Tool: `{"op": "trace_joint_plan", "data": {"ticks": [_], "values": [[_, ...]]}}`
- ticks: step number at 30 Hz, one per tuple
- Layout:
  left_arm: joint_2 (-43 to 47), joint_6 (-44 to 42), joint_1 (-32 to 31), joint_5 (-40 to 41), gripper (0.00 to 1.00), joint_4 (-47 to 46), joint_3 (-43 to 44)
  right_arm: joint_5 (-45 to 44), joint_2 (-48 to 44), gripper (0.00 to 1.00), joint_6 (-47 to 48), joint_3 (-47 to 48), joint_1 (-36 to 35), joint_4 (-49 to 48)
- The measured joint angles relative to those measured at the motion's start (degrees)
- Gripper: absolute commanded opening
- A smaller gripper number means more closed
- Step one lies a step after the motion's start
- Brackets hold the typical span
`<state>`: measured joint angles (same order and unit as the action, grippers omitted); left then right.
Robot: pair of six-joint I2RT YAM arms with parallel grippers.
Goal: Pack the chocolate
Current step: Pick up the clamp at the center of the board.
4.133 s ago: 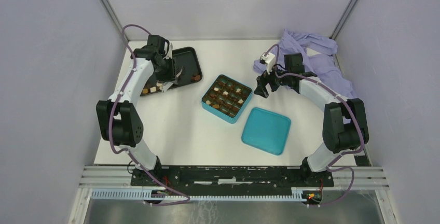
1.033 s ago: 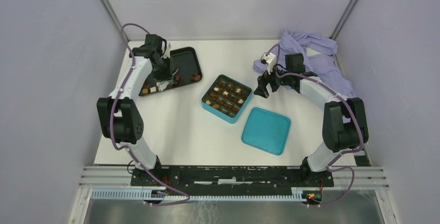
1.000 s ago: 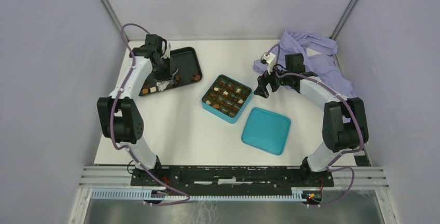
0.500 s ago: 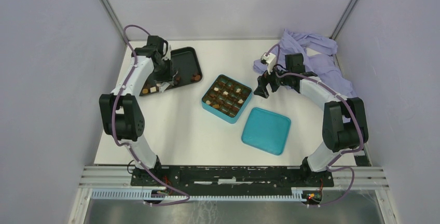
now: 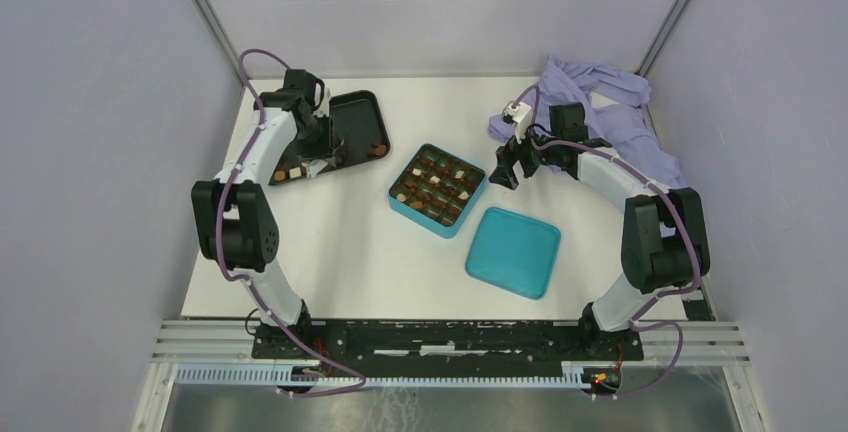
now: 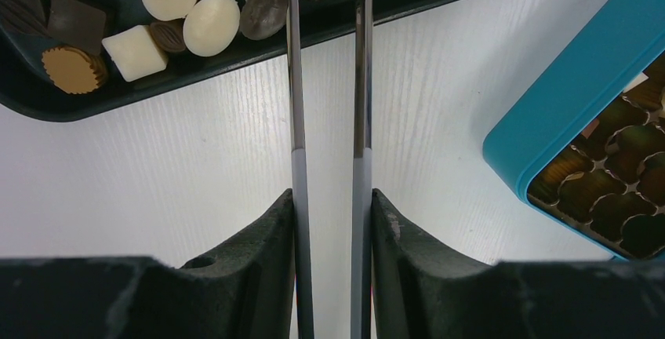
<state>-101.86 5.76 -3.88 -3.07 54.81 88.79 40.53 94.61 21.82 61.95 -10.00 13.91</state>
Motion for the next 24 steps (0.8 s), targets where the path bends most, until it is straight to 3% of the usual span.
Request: {"op": "trace_joint_plan", "data": {"ticks": [4, 6, 8, 24], "values": [[-0.4, 0.0, 0.0, 0.0, 0.34, 0.4, 0.0, 0.0, 0.0, 0.98, 0.0, 0.0, 0.0, 0.0], [-0.9, 0.0, 0.0, -0.1, 0.22, 0.5, 0.0, 0.0, 0.0, 0.98, 0.0, 0.0, 0.0, 0.0], [-1.3, 0.0, 0.0, -0.3, 0.03, 0.6, 0.0, 0.0, 0.0, 0.98, 0.0, 0.0, 0.0, 0.0], [-1.8, 0.0, -0.1, -1.5, 0.02, 1.3, 0.6, 0.0, 0.0, 0.98, 0.0, 0.0, 0.0, 0.0]]}}
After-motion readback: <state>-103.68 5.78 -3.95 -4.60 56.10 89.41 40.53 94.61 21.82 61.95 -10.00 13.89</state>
